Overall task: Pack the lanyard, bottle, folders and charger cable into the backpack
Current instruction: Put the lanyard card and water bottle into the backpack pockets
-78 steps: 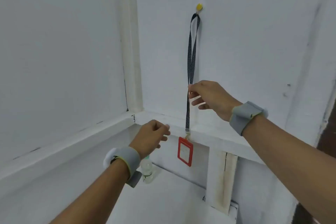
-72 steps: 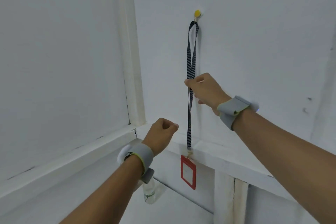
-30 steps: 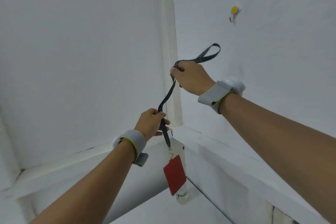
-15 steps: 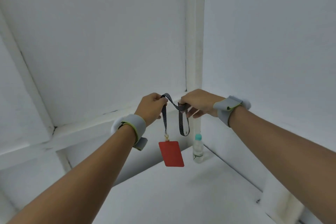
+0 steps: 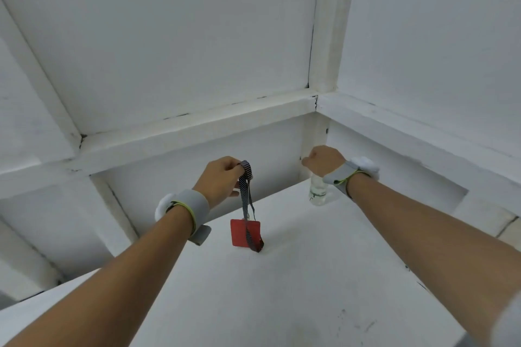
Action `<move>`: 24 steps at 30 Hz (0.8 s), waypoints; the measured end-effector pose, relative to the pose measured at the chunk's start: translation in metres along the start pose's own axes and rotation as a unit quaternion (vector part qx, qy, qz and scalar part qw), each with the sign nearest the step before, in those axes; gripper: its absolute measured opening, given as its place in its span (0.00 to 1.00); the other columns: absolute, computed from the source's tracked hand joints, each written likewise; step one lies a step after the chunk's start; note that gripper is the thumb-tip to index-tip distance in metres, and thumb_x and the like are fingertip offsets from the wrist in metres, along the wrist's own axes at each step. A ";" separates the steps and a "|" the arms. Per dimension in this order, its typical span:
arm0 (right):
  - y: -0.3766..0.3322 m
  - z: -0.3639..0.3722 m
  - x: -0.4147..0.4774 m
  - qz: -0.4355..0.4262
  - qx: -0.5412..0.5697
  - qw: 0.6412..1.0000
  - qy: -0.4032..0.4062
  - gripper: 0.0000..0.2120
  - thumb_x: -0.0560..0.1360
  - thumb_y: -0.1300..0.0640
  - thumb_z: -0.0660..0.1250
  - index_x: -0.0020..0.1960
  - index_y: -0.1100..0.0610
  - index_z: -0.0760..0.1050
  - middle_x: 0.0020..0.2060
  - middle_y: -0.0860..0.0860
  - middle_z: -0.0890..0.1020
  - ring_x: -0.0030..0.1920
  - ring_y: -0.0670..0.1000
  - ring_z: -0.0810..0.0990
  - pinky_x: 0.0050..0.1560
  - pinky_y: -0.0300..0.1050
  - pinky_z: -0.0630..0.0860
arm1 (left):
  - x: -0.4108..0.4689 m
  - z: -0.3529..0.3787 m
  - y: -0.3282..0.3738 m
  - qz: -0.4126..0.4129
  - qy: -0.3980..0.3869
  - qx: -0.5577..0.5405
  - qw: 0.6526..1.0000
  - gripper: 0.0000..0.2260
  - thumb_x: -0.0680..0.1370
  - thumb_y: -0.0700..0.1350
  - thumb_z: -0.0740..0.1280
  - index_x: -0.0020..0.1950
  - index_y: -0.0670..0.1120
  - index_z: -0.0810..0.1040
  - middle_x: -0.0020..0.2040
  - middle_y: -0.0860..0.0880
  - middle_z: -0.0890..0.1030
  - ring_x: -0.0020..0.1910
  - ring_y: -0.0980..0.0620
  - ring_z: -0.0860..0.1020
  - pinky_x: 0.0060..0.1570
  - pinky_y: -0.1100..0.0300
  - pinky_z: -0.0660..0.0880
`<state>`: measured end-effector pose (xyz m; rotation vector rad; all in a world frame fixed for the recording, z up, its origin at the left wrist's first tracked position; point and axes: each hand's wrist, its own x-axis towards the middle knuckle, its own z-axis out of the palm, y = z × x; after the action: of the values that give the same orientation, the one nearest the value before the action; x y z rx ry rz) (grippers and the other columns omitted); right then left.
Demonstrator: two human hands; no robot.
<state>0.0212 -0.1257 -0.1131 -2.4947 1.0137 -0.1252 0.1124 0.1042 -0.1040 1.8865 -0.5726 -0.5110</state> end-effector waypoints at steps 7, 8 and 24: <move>0.019 0.034 0.035 -0.003 -0.082 0.997 -0.009 0.21 0.74 0.54 0.63 0.66 0.60 0.71 0.65 0.64 0.69 0.65 0.65 0.69 0.61 0.56 0.69 | 0.022 -0.012 -0.022 -0.050 0.081 0.022 0.995 0.06 0.80 0.43 0.62 0.52 0.44 0.78 0.52 0.43 0.84 0.51 0.42 0.83 0.44 0.54 0.80; 0.022 0.039 0.041 -0.002 -0.085 0.996 -0.014 0.21 0.74 0.55 0.63 0.66 0.60 0.70 0.66 0.64 0.69 0.66 0.65 0.69 0.61 0.56 0.69 | 0.023 -0.012 -0.026 -0.057 0.091 0.028 0.994 0.06 0.80 0.43 0.62 0.52 0.44 0.78 0.52 0.42 0.84 0.52 0.42 0.83 0.43 0.54 0.80; -0.056 0.076 0.013 -0.183 -0.079 0.979 -0.043 0.18 0.76 0.59 0.64 0.65 0.57 0.74 0.62 0.61 0.75 0.58 0.62 0.77 0.57 0.49 0.74 | -0.040 -0.078 -0.039 -0.060 0.227 0.034 0.971 0.06 0.79 0.44 0.62 0.45 0.49 0.76 0.51 0.43 0.84 0.49 0.44 0.84 0.39 0.56 0.80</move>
<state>0.0849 -0.0709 -0.1578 -2.7826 0.5377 -0.0484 0.1324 0.1979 -0.1094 2.0259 -0.1748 -0.1249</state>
